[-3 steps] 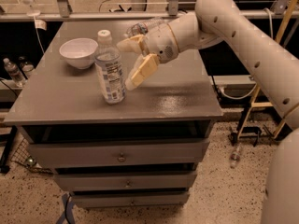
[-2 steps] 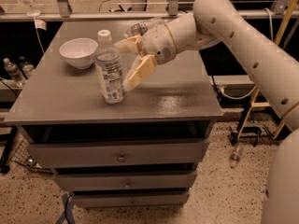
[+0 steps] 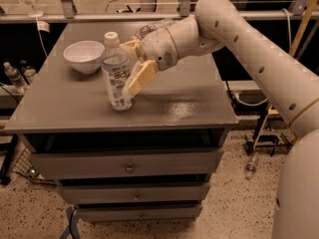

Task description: Knock blue plastic bottle over

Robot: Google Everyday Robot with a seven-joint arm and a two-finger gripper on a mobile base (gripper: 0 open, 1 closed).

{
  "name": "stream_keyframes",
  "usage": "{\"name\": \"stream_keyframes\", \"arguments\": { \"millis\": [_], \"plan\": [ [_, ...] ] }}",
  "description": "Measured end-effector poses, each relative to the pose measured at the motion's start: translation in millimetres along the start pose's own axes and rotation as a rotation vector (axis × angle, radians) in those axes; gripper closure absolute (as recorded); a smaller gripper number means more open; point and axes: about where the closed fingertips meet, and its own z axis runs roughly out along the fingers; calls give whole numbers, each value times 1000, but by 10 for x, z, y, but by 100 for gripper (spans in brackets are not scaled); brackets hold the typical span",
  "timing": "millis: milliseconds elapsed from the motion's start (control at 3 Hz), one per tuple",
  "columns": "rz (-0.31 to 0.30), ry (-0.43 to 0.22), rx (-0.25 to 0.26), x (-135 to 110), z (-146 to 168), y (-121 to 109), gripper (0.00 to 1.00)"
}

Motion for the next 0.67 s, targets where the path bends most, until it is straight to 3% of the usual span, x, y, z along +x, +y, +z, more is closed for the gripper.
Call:
{"name": "stream_keyframes", "arguments": {
  "millis": [333, 667],
  "plan": [
    [-1, -14, -9, -4, 55, 11, 17],
    [1, -36, -12, 29, 87, -7, 49]
  ]
}}
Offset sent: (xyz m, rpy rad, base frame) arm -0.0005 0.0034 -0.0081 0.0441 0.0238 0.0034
